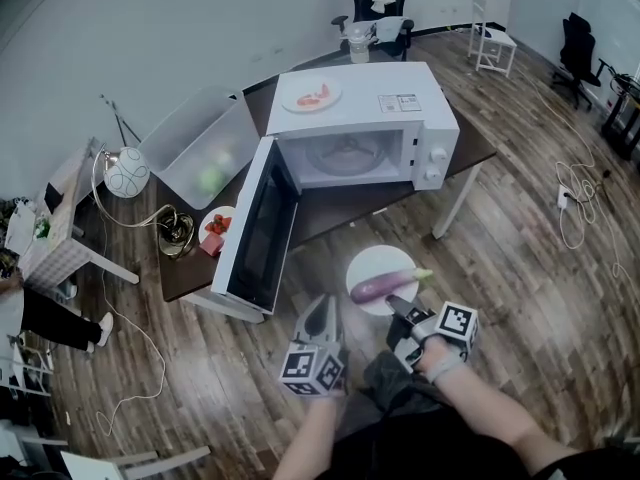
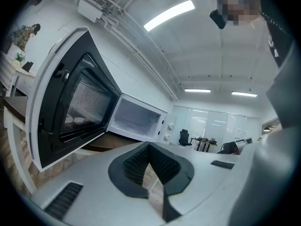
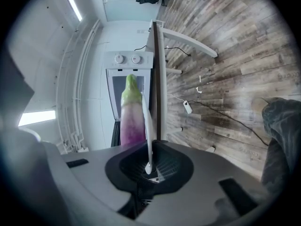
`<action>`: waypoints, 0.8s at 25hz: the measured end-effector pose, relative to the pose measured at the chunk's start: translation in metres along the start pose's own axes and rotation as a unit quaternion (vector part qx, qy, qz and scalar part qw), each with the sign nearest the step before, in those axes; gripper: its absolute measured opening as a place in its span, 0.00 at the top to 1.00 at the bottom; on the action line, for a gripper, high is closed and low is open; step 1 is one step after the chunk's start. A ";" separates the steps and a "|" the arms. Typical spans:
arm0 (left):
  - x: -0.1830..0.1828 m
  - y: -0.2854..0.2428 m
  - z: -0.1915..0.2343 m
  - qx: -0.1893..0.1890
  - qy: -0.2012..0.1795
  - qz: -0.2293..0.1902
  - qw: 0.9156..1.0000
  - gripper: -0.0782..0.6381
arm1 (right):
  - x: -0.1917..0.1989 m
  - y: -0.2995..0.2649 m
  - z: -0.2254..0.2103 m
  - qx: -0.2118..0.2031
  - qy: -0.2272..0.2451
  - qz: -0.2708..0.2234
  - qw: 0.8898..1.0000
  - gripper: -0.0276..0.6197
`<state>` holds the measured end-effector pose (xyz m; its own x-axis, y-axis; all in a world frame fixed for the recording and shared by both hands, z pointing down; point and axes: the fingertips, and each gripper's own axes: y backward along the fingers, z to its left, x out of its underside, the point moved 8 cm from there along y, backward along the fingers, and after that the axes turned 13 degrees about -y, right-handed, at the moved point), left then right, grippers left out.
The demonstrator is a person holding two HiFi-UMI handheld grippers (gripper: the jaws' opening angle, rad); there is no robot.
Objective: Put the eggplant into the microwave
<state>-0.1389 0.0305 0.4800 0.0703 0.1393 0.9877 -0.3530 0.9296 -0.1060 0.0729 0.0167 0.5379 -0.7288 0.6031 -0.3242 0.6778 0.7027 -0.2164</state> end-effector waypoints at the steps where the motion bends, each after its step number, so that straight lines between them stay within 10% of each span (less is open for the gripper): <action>1: 0.000 -0.003 0.001 -0.001 -0.001 0.000 1.000 0.89 | -0.001 -0.004 0.001 -0.001 -0.001 0.003 1.000 0.93; 20: -0.010 -0.080 0.024 -0.011 -0.015 0.001 1.000 0.89 | -0.053 -0.063 0.032 0.004 0.003 0.023 1.000 0.93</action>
<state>-0.1341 -0.0539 0.4809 0.0413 0.1308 0.9905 -0.3318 0.9369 -0.1099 0.0724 -0.0719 0.5392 -0.6975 0.6365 -0.3291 0.7112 0.6710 -0.2096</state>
